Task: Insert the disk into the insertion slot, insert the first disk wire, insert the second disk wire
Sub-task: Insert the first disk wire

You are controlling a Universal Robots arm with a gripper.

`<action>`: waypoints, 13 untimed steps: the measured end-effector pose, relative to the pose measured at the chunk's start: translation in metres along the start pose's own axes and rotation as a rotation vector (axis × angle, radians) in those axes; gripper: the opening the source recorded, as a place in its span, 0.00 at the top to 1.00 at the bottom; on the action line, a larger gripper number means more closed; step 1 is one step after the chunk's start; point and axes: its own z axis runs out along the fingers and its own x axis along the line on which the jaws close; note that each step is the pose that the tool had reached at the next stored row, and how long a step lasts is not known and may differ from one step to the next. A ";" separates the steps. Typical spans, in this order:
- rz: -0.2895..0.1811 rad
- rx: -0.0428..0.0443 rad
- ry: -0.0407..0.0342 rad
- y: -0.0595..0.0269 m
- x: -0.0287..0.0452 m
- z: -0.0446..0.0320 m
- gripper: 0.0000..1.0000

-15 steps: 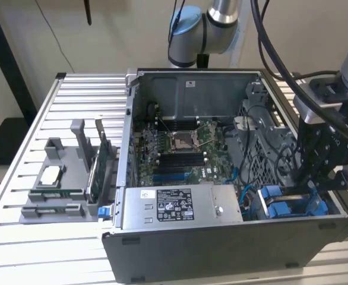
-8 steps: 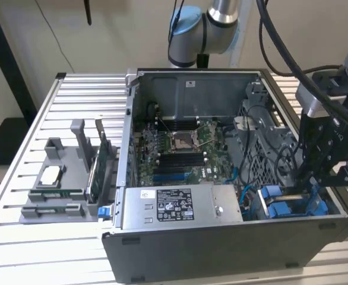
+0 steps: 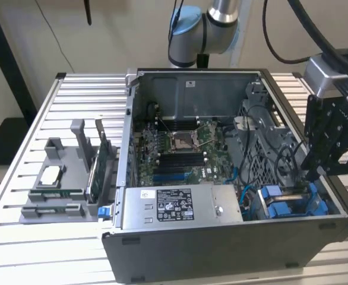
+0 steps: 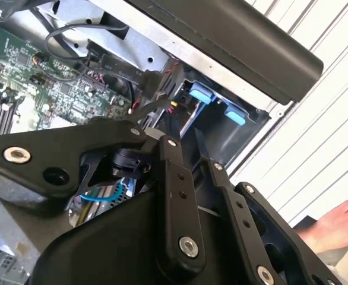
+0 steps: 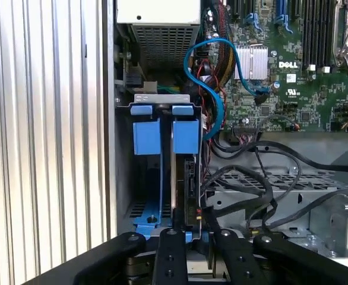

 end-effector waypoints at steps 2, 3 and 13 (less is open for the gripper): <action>0.000 0.0000 0.0000 0.0000 0.0000 -0.0006 0.74; 0.000 0.0000 -0.0001 0.0000 0.0000 -0.0006 0.74; 0.000 -0.0082 0.0006 -0.0139 -0.0002 -0.0008 0.74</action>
